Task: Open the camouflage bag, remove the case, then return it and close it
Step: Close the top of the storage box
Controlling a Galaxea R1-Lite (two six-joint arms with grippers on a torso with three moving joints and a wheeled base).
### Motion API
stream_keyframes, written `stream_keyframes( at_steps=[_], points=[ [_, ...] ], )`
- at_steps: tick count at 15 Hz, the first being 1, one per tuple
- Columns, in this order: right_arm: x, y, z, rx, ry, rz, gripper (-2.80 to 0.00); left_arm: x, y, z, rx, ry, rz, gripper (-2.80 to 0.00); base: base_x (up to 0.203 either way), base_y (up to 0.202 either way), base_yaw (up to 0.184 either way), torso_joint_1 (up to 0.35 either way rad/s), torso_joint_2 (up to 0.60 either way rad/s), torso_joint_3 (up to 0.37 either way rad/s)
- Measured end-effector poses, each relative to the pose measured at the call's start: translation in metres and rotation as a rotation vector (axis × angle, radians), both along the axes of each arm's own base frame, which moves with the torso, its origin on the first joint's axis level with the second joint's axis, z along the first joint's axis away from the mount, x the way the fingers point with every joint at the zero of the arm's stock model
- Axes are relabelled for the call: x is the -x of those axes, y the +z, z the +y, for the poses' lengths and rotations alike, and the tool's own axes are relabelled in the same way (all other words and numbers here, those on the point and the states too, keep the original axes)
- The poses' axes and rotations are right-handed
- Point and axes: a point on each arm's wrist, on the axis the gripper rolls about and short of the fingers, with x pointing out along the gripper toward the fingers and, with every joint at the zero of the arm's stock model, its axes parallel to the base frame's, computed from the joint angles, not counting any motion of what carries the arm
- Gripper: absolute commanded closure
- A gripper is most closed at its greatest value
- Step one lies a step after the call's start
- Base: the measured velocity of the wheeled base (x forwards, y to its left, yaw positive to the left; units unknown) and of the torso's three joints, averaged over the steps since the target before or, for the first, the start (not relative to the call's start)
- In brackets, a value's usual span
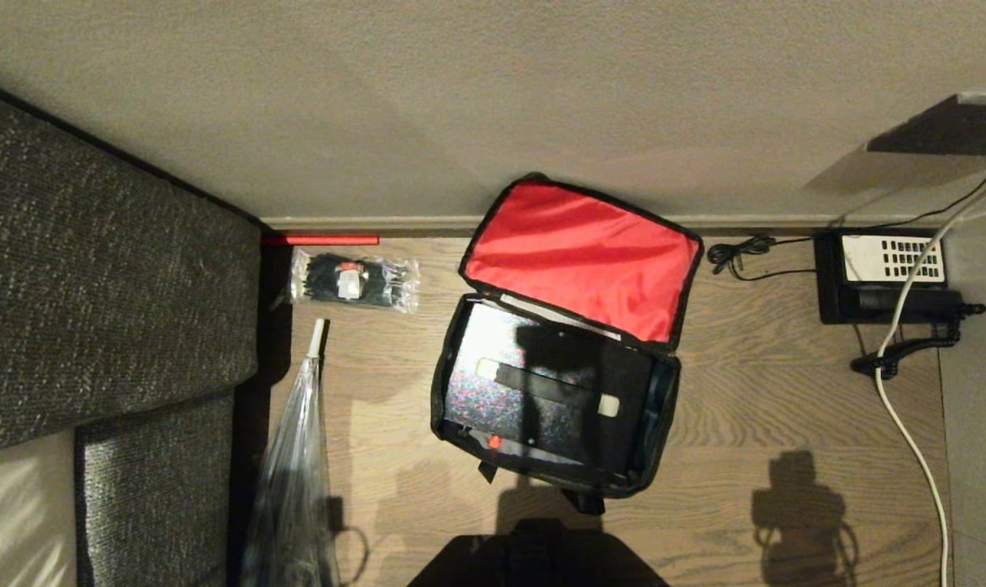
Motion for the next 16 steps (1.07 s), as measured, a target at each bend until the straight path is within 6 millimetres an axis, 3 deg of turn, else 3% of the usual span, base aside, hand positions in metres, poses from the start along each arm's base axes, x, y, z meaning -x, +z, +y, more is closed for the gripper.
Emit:
stream_keyframes(
  at_steps=[9,12,14,16],
  points=[
    [0.001,0.002,0.000,0.021,0.010,0.000,0.00,0.000,0.000,0.000,-0.005,0.000,0.000,0.00,0.000,0.000,0.000,0.001,0.00,-0.060],
    [0.016,0.035,0.001,-0.015,0.064,-0.055,0.00,0.000,0.000,0.000,-0.005,0.000,0.000,0.00,0.000,0.000,0.000,0.000,0.00,0.000],
    [0.047,0.076,0.002,-0.053,0.111,-0.104,0.00,0.000,0.000,0.000,-0.005,0.000,0.000,0.00,0.000,0.000,0.000,0.000,0.00,0.000],
    [0.077,0.103,0.003,-0.080,0.158,-0.149,0.00,0.000,0.000,0.000,-0.005,0.000,0.000,0.00,0.000,0.000,0.000,0.000,0.00,0.000]
  ],
)
